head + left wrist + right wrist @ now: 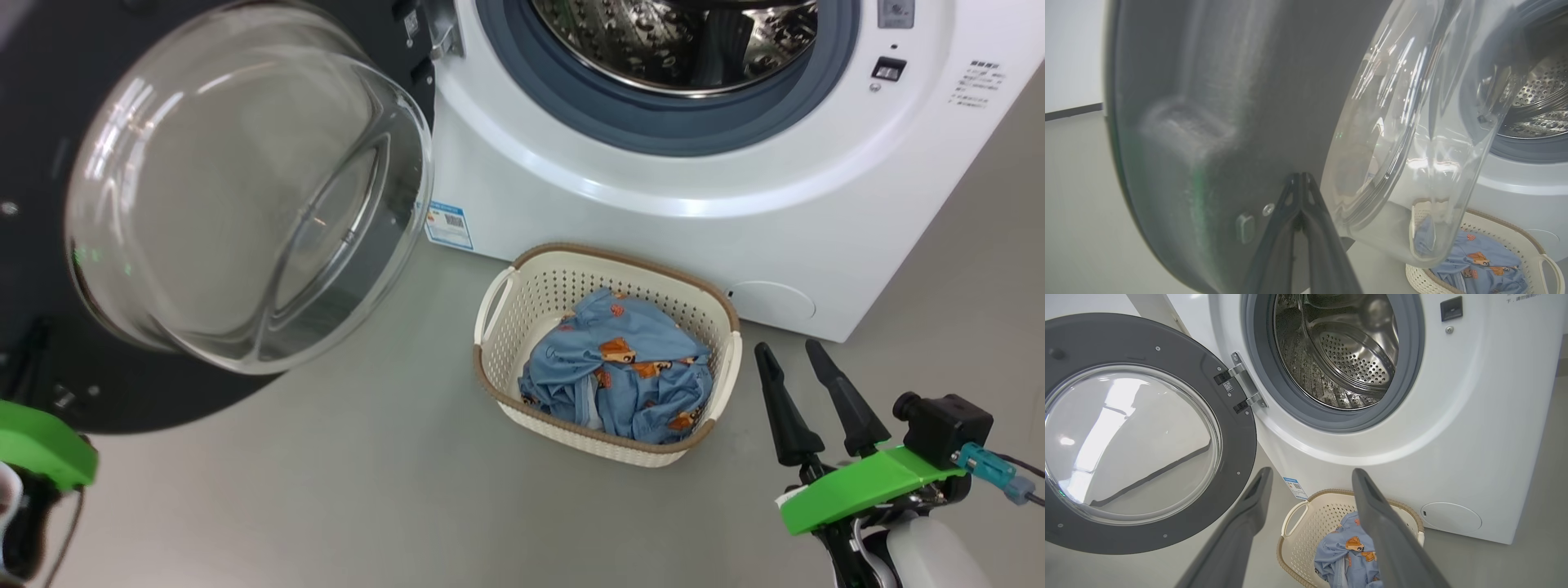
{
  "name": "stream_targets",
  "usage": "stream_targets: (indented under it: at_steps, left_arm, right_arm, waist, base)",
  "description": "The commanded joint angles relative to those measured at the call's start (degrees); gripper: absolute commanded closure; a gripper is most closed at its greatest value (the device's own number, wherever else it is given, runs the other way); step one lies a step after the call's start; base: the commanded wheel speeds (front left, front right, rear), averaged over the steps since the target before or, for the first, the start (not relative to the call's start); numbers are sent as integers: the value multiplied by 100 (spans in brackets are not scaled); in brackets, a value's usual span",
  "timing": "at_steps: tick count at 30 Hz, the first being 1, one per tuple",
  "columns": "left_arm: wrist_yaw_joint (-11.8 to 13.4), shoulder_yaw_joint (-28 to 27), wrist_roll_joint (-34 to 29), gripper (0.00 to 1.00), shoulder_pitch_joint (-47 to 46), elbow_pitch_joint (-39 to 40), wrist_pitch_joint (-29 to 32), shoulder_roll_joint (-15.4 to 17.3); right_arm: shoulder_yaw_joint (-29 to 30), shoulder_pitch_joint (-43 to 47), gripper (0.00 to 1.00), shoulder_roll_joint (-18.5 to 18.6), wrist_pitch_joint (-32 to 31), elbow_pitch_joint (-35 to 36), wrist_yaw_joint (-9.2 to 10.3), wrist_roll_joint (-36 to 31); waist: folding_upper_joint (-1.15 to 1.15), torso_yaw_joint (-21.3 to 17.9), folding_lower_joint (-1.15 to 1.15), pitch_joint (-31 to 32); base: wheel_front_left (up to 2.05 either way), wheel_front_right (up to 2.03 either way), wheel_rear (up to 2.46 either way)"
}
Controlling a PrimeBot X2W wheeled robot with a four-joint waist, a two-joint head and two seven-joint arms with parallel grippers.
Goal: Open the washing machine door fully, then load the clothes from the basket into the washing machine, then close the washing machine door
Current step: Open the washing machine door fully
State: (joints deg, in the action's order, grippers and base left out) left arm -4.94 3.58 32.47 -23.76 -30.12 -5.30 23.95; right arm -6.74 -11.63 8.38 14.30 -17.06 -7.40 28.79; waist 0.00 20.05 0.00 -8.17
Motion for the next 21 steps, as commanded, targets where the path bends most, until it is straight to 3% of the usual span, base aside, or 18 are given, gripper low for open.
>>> stream_targets:
  at_steps: [1,13,21]
  left_arm:
    - [4,-259,-36,100,-401,-139,-50,481]
    - [-213,-28,38,100,-1286,-1528,-103,889]
    - [-250,222,170,100,-1630,-2132,-321,977]
  right_arm:
    - [-96,-187,0,-56,70,154,-9,-38]
    - [-66,-394,0,-183,70,135,-9,-88]
    - [-53,-400,0,-180,70,117,-9,-77]
  waist:
    - [0,30,0,-107]
    - [0,-9,0,-324]
    - [0,-24,0,-325]
  base:
    - [0,0,0]
    - [0,0,0]
    - [0,0,0]
